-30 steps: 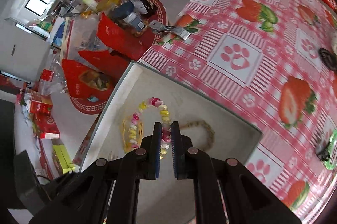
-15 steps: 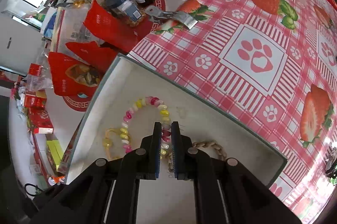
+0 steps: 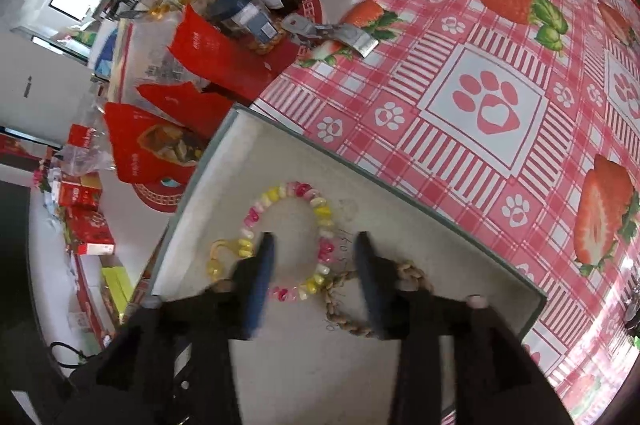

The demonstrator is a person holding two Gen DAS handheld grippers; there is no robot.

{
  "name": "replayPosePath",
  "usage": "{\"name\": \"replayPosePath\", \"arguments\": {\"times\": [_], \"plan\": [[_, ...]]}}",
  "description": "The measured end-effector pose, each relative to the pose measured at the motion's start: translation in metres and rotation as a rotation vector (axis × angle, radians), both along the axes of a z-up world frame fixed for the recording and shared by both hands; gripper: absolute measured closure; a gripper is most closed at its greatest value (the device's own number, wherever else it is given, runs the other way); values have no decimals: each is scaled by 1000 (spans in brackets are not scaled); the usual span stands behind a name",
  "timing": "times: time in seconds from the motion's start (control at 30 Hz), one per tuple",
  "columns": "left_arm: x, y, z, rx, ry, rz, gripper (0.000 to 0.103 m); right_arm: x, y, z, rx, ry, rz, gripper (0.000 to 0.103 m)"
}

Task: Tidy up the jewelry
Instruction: 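Lower the bunny clip and bead bracelet into the white tray, opening both grippers, then move both grippers back over the jewelry on the cloth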

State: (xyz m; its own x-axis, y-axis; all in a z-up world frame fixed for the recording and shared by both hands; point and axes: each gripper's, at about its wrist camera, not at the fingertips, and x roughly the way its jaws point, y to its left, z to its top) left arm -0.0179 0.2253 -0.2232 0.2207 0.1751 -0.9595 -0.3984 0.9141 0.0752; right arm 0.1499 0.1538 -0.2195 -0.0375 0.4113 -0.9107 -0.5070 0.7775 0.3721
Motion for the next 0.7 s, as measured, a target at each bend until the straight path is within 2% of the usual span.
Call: {"name": "replayPosePath", "arguments": {"times": [0.03, 0.07, 0.1, 0.13, 0.37, 0.43, 0.57, 0.7], "plan": [[0, -1, 1, 4, 1, -3, 53, 0, -1, 3, 12, 2, -2, 55], [0, -1, 2, 12, -3, -1, 20, -1, -2, 6, 19, 4, -4, 55], [-1, -1, 6, 24, -19, 4, 10, -1, -4, 9, 27, 5, -8, 55], [-2, -2, 12, 30, -41, 2, 10, -2, -6, 12, 36, 4, -14, 55], [2, -6, 24, 43, -40, -33, 9, -8, -34, 36, 81, 7, -66, 49], [3, -10, 31, 42, -46, -52, 0, -10, -49, 42, 87, 8, -91, 46], [8, -27, 42, 13, -46, -120, 0, -13, -90, 53, 111, 22, -165, 17], [17, -54, 52, -6, -43, -194, 0, -19, -143, 58, 112, 37, -268, 17]]}}
